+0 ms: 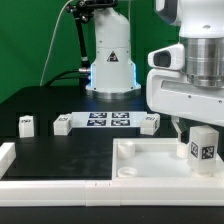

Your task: Assemble one leg

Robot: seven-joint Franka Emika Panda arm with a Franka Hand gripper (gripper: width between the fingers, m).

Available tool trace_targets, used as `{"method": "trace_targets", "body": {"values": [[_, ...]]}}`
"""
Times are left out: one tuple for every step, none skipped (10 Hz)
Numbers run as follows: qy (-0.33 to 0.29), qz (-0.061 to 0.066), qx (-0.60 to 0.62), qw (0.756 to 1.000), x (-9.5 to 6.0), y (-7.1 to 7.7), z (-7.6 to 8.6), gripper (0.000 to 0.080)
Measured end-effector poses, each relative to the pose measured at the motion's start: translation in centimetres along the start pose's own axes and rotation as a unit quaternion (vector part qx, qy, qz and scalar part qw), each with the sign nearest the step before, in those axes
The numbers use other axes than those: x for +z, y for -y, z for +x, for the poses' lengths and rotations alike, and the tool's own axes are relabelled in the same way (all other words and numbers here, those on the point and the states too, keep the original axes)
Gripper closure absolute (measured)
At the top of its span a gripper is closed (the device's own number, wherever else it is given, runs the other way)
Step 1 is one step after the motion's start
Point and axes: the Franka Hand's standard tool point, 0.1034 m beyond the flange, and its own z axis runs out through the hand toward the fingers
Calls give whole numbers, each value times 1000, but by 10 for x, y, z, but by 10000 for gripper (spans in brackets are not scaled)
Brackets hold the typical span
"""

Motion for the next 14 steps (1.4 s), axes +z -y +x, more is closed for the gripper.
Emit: {"method": "trace_targets", "body": {"values": [[0, 0, -47, 999, 0, -1, 1, 150], [0, 0, -83, 997, 0, -1, 1, 150], [-1, -1, -144, 990, 0, -2, 2, 150], [-2, -1, -187, 982, 0, -2, 3, 150], [-2, -1, -221, 975, 0, -2, 3, 150], [-2, -2, -264, 965, 0, -2, 3, 150], [-2, -2, -304, 953, 0, -3, 3, 150], [-2, -2, -324, 946, 0, -3, 4, 276], [-2, -2, -321, 947, 0, -3, 3, 412], [-2, -2, -321, 947, 0, -3, 3, 412], [-2, -2, -321, 947, 0, -4, 4, 509], [-2, -2, -321, 947, 0, -4, 4, 509], [-2, -2, -309, 951, 0, -4, 4, 509], [-2, 0, -297, 955, 0, -4, 5, 509]]}}
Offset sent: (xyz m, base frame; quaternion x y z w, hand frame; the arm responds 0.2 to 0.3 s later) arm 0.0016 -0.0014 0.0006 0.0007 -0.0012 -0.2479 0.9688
